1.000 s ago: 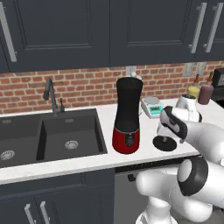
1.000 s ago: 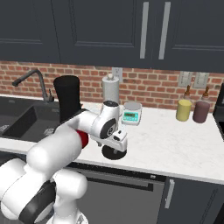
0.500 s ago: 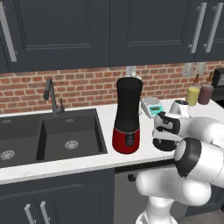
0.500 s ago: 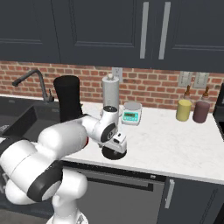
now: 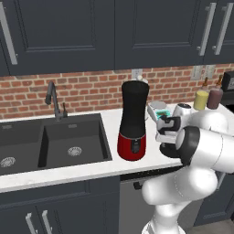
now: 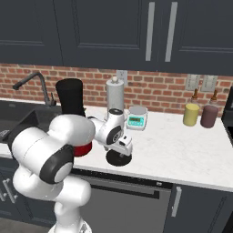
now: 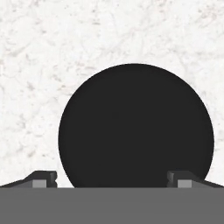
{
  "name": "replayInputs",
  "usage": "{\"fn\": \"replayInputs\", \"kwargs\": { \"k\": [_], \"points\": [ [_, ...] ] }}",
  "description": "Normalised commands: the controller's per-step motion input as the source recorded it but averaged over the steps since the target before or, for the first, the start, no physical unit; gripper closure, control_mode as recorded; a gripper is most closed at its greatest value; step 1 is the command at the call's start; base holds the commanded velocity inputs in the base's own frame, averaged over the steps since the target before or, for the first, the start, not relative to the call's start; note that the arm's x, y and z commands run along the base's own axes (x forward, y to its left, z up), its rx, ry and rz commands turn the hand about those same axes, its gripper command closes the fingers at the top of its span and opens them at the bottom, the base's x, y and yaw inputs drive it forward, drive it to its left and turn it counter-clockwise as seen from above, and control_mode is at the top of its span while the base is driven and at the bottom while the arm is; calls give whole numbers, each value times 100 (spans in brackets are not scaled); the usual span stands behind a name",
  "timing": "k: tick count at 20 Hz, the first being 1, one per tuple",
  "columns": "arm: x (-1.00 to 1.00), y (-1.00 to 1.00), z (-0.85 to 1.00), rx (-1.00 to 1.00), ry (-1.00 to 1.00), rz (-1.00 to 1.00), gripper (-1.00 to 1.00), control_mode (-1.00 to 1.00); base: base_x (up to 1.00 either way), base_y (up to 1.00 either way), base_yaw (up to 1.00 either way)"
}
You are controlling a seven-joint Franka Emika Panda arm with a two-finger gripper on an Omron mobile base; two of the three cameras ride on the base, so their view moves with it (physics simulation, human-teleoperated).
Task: Close the lid blender by securely placing the lid on top.
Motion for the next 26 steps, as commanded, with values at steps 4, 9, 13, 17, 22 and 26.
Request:
{"fn": "replayInputs", "kwargs": {
  "k": [4, 9, 13, 17, 22, 26],
  "points": [
    [10, -12, -28, 0, 0, 0, -100, -100, 0, 0, 0],
    [2, -10, -35, 0, 0, 0, -100, -100, 0, 0, 0],
    [13, -3, -31, 0, 0, 0, -100, -100, 0, 0, 0],
    [10, 0, -29, 0, 0, 0, -100, -100, 0, 0, 0],
    [0, 1, -35, -1, 0, 0, 100, -100, 0, 0, 0],
    [1, 15, -21, -1, -1, 0, 100, -100, 0, 0, 0]
  ]
}}
